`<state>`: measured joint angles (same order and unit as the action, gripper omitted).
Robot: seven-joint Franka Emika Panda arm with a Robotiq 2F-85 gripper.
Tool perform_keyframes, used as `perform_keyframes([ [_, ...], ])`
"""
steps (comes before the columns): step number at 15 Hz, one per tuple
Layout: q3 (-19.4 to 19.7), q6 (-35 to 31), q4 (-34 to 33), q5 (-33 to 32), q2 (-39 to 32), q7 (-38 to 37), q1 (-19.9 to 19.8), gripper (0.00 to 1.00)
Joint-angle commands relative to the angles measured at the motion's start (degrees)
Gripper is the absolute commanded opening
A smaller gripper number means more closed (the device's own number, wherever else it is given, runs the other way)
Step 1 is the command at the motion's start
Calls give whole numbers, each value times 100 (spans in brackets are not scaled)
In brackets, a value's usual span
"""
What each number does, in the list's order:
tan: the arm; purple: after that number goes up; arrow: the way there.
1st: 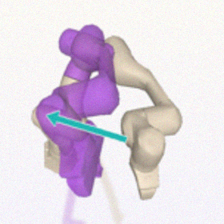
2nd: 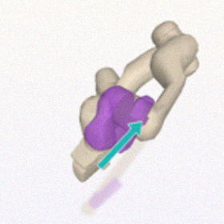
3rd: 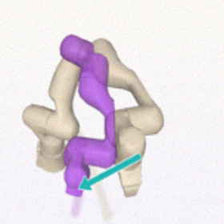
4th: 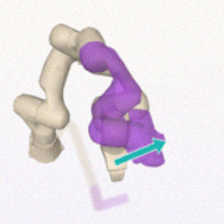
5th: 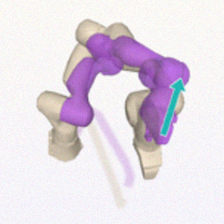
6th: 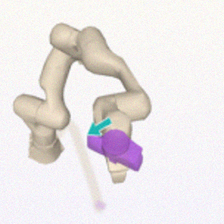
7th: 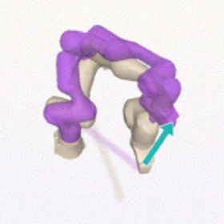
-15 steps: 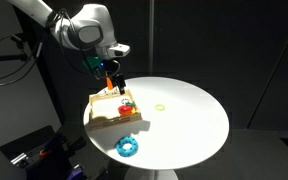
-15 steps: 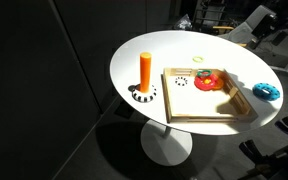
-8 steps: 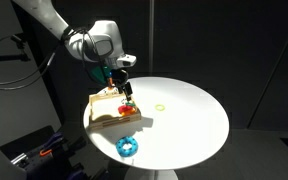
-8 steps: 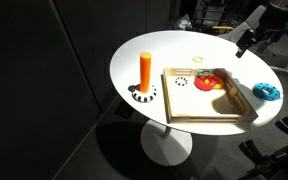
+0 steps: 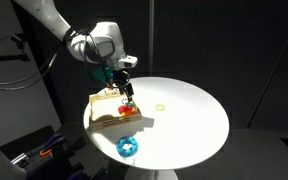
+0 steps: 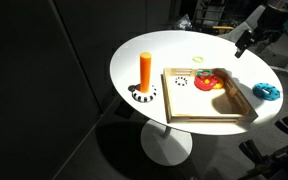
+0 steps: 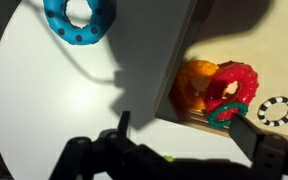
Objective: Remove the red ring from the box
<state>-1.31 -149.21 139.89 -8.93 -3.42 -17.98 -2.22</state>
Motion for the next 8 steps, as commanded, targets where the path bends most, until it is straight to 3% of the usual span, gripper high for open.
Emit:
perform_keyframes([
  [1,163,-424,14,-259,-246,-142,117,100],
  [8,332,-1289,-31,-251,-921,-92,455,100],
])
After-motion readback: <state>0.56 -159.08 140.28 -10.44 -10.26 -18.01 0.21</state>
